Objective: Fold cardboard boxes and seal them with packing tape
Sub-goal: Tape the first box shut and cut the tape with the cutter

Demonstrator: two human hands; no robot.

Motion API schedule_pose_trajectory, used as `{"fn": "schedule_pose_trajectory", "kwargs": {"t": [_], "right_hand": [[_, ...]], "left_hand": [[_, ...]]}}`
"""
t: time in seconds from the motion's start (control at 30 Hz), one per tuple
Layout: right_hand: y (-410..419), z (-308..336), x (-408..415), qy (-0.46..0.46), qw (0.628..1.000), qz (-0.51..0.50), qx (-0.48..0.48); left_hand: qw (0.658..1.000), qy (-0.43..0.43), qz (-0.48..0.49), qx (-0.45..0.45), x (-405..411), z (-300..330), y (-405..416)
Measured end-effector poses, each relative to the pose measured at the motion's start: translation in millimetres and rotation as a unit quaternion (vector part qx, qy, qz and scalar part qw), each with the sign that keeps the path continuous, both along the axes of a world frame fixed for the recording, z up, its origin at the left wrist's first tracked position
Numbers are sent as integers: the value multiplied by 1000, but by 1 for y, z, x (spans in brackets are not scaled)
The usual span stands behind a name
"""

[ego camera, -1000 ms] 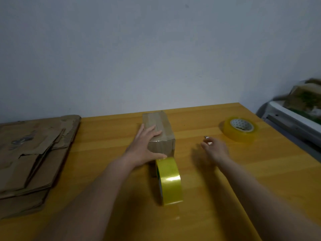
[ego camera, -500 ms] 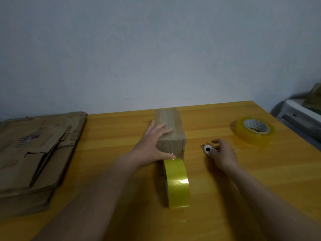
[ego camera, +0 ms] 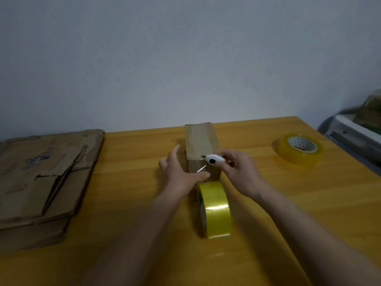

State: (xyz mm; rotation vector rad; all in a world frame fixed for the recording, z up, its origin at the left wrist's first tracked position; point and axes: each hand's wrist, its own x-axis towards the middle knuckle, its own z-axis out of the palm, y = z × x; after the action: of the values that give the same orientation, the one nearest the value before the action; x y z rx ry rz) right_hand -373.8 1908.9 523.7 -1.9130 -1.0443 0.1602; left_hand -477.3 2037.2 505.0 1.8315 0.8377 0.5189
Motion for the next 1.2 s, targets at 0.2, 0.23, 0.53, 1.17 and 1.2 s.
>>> {"fn": "schedule_pose_trajectory", "kwargs": {"t": [0.2,0.23,0.53,1.17,1.2], "right_hand": [[1,5,-3,-28,999,-13,-18],[0,5,-3,-30,999,-18,-18],[-4,9,-6,-156,981,-9,-116],[-12,2,-6,-352,920,-2,-173],[-16,2,-4,-354,917,-8,-185]], "left_hand": [[983,-88,-12,-161,-3,-8,-17],[984,-95,-24,-148,-2,-8,-16],[980,-91,-117,-130,-5,-12,-1],[987,-62,-120,-91,5,-15,7],[987,-59,-121,-88,4,-13,7]]}}
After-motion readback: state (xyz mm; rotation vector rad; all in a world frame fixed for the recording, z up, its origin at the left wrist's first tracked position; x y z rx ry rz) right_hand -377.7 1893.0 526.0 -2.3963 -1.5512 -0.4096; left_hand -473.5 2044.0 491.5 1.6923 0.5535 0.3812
